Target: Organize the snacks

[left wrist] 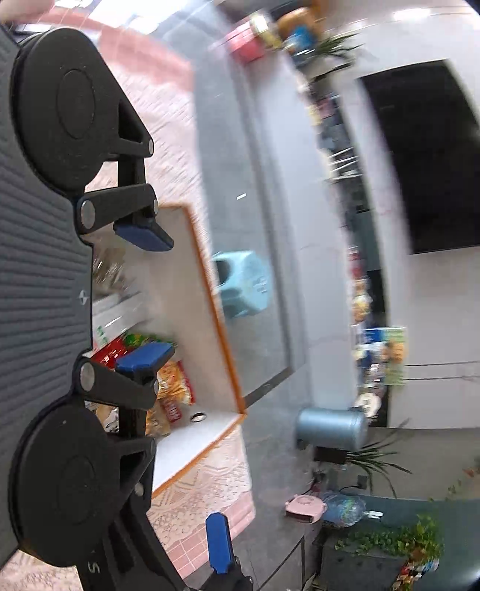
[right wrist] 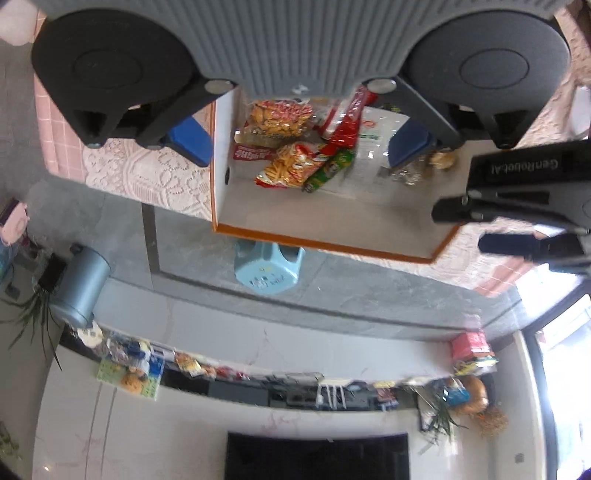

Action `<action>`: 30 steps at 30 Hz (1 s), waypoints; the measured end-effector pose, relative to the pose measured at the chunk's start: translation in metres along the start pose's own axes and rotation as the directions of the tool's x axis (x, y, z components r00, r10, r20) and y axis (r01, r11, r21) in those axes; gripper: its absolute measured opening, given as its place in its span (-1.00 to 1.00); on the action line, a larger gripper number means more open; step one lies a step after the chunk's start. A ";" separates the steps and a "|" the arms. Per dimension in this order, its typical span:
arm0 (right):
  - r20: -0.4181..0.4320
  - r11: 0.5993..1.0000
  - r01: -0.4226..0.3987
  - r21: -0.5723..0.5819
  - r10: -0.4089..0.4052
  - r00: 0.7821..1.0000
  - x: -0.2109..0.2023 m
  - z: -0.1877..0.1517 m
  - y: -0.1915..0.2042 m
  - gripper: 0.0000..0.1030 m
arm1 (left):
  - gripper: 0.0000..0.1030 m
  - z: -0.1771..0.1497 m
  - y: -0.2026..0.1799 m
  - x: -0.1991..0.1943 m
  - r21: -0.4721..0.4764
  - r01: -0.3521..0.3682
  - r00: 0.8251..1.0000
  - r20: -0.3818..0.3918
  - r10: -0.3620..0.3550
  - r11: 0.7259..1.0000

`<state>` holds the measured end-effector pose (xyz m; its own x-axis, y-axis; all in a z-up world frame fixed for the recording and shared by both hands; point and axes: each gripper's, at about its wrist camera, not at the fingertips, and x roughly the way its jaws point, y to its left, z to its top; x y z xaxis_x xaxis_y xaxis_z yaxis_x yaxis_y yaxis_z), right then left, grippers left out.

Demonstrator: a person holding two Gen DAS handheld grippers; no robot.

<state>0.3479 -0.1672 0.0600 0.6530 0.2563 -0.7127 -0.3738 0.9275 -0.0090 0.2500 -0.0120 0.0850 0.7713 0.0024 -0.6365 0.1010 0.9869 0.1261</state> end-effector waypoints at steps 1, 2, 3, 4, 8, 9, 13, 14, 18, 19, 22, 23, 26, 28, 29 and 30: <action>0.010 1.000 -0.005 -0.001 0.005 1.000 -0.011 -0.001 0.002 0.93 | 0.47 0.000 -0.002 -0.009 0.009 -0.014 1.000 0.024 0.014 1.000; 0.018 1.000 -0.007 0.000 0.007 1.000 -0.020 -0.002 0.003 0.93 | 0.51 0.000 -0.004 -0.020 0.016 -0.030 0.998 0.052 0.029 0.999; 0.024 1.000 -0.006 0.002 0.006 1.000 -0.029 -0.003 0.004 0.93 | 0.51 -0.001 -0.005 -0.028 0.021 -0.042 0.996 0.079 0.040 0.999; 0.032 1.000 -0.003 0.006 0.003 0.999 -0.039 -0.005 0.006 0.93 | 0.52 -0.003 -0.007 -0.037 0.024 -0.054 0.993 0.109 0.051 0.998; 0.078 0.999 0.012 0.043 -0.015 0.997 -0.073 -0.019 0.012 0.93 | 0.75 -0.013 -0.008 -0.067 0.008 -0.107 0.978 0.182 0.103 0.994; 0.087 0.998 0.012 0.054 -0.017 0.996 -0.081 -0.023 0.013 0.93 | 0.75 -0.017 -0.009 -0.074 -0.002 -0.120 0.972 0.202 0.118 0.993; 0.117 0.996 0.043 0.078 -0.052 0.992 -0.107 -0.044 0.020 0.93 | 0.77 -0.034 -0.011 -0.093 0.006 -0.162 0.957 0.246 0.156 0.987; 0.120 0.994 0.066 0.083 -0.075 0.990 -0.111 -0.049 0.023 0.93 | 0.77 -0.038 -0.011 -0.097 0.002 -0.166 0.954 0.255 0.160 0.986; 0.179 0.993 0.086 0.080 -0.099 0.979 -0.126 -0.080 0.037 0.93 | 0.79 -0.071 -0.005 -0.108 -0.090 -0.136 0.946 0.284 0.156 0.987; 0.196 0.993 0.089 0.077 -0.102 0.975 -0.127 -0.088 0.040 0.93 | 0.79 -0.078 -0.003 -0.108 -0.108 -0.127 0.946 0.285 0.153 0.986; 0.221 0.991 0.095 0.091 -0.113 0.969 -0.127 -0.109 0.051 0.93 | 0.79 -0.099 -0.003 -0.104 -0.130 -0.141 0.947 0.271 0.172 0.981; 0.233 0.991 0.091 0.099 -0.112 0.966 -0.127 -0.116 0.055 0.93 | 0.79 -0.105 -0.003 -0.103 -0.132 -0.151 0.948 0.263 0.181 0.980; 0.276 0.988 0.100 0.119 -0.129 0.952 -0.127 -0.134 0.066 0.93 | 0.79 -0.118 -0.005 -0.097 -0.130 -0.168 0.953 0.233 0.194 0.977; 0.283 0.984 0.109 0.143 -0.146 0.948 -0.121 -0.144 0.070 0.93 | 0.79 -0.123 -0.006 -0.090 -0.128 -0.177 0.957 0.210 0.201 0.976; 0.282 0.981 0.111 0.162 -0.154 0.947 -0.118 -0.150 0.072 0.93 | 0.79 -0.128 -0.006 -0.089 -0.125 -0.181 0.958 0.202 0.204 0.975; 0.281 0.978 0.109 0.178 -0.156 0.947 -0.115 -0.156 0.073 0.93 | 0.79 -0.131 -0.007 -0.086 -0.122 -0.187 0.959 0.195 0.208 0.975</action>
<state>0.1428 -0.1718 0.0315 0.8619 0.1741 -0.4762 -0.1774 0.9834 0.0384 0.1005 0.0017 0.0393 0.8827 0.1759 -0.4357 -0.1220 0.9813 0.1490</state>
